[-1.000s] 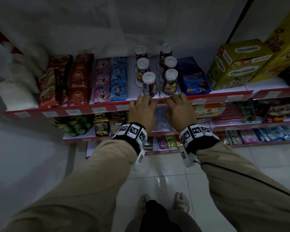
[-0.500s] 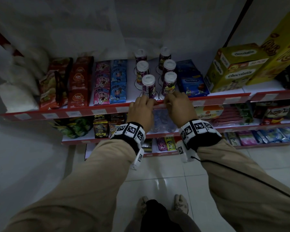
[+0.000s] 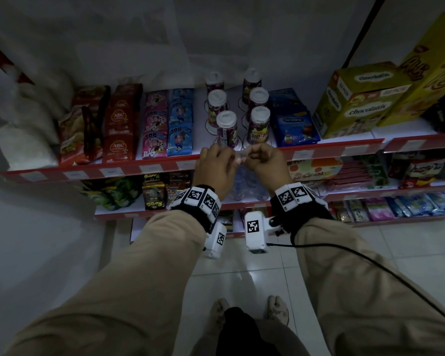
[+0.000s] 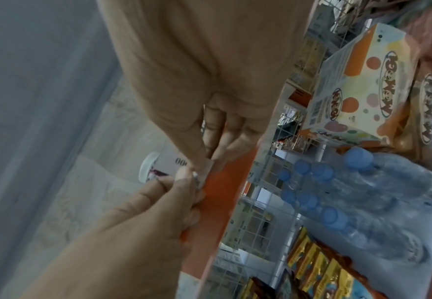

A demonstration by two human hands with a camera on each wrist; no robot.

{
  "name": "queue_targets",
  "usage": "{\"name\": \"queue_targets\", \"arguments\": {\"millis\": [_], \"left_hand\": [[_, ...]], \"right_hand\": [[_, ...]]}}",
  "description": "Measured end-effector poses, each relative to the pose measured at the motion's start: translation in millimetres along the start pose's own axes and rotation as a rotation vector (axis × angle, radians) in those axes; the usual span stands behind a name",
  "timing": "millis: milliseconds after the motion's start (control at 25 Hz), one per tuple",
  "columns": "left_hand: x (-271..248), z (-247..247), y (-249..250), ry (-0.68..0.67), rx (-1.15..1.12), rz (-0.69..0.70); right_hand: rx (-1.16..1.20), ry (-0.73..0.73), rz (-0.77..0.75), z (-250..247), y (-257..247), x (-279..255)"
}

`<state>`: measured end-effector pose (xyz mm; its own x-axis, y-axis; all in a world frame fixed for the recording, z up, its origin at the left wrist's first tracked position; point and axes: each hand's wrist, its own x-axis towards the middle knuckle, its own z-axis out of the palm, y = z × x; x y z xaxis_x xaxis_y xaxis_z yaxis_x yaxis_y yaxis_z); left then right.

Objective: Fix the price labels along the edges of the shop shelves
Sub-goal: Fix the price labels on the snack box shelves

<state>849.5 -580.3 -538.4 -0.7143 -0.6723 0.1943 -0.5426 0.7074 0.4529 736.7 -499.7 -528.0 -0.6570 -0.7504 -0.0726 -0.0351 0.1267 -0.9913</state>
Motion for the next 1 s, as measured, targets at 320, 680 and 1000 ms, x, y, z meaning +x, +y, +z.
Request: {"name": "queue_targets", "arguments": {"millis": [320,680,1000], "left_hand": [[3.0,-3.5,-4.6,-0.059,0.081,0.019],[1.6,-8.6,-6.5,-0.057,0.050,0.025],[2.1,-10.2,-7.7,-0.004,-0.023,0.018]], "right_hand": [[-0.316,-0.057,-0.182,-11.9,-1.6,4.7],[-0.578,-0.107,-0.372,-20.2,-1.3,-0.4],[-0.502,0.020,-0.305,-27.3,-3.3,8.0]]}}
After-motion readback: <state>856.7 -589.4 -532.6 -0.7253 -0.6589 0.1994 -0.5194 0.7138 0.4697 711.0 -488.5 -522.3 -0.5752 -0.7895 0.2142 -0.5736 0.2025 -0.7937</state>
